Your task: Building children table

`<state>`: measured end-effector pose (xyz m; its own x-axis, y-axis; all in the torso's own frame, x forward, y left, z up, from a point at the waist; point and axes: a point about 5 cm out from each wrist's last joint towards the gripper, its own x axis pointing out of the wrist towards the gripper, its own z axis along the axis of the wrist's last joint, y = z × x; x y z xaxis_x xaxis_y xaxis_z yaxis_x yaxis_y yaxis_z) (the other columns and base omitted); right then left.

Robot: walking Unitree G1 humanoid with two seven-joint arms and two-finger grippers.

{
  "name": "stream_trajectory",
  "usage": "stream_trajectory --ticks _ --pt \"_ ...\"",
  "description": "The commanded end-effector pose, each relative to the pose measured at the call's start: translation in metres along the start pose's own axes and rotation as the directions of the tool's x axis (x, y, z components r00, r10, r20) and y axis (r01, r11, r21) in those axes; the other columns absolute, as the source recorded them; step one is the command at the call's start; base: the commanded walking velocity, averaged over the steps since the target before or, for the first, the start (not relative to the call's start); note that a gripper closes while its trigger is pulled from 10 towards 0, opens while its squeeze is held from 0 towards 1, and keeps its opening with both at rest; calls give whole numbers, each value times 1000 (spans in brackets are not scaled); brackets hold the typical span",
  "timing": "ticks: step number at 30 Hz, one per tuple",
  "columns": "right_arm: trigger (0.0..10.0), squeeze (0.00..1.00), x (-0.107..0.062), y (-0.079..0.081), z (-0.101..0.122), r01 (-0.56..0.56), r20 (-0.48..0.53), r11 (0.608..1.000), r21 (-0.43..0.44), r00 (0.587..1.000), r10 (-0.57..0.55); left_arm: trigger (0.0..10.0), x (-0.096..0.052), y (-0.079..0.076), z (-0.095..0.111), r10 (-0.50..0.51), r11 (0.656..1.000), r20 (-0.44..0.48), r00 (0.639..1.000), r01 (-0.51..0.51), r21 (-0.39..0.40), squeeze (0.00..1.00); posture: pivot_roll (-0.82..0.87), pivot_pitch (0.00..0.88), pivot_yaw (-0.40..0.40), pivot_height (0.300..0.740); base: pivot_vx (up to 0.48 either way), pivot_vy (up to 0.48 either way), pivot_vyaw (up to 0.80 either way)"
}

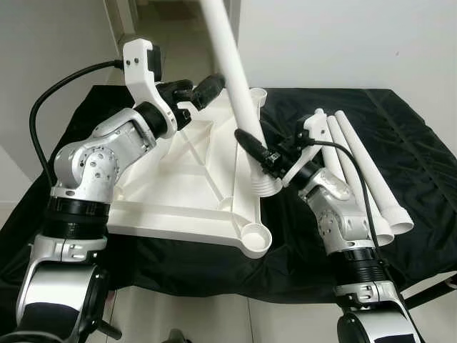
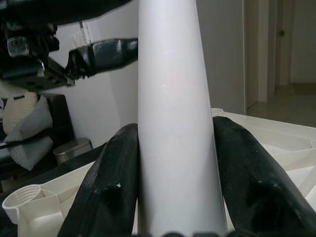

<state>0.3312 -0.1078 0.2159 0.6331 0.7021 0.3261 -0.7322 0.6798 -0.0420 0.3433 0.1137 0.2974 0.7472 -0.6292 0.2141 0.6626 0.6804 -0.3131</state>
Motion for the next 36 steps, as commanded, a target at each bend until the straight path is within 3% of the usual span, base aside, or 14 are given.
stream_trajectory --ticks 1,12,21,31,32,33,34,36 --pt "10000 0 0 5 -3 -46 -6 999 -18 999 46 10000 -1 -26 5 -458 889 -4 889 457 -30 0 -38 0 24 740 0 0 0" --pt "10000 0 -2 11 -12 -122 -42 992 -31 992 121 10000 3 -36 21 -525 851 10 851 525 -16 0 -33 0 27 740 0 0 0" --pt "10000 0 -5 15 -15 -161 -61 986 -50 986 158 10000 8 -34 35 -515 854 50 856 517 -51 0 -34 0 33 740 0 0 0" --pt "10000 0 -6 14 -17 -154 -66 986 -69 987 149 10000 18 -29 43 -446 886 69 892 451 -106 0 -35 0 41 740 0 0 0" --pt "10000 0 -7 13 -17 -147 -64 986 -73 988 143 2118 19 -28 45 -428 892 78 900 435 -125 0 -36 0 42 740 0 0 0" --pt "10000 0 -7 13 -17 -147 -64 986 -73 988 143 2118 19 -28 45 -428 892 78 900 435 -125 0 -36 0 42 740 0 0 0" --pt "10000 0 -7 13 -16 -142 -63 987 -76 988 138 0 20 -28 46 -422 893 86 903 430 -132 0 -35 0 43 740 0 0 0" --pt "10000 0 -7 13 -17 -139 -62 987 -78 989 135 0 20 -27 48 -414 895 90 906 423 -139 0 -34 0 44 740 0 0 0"
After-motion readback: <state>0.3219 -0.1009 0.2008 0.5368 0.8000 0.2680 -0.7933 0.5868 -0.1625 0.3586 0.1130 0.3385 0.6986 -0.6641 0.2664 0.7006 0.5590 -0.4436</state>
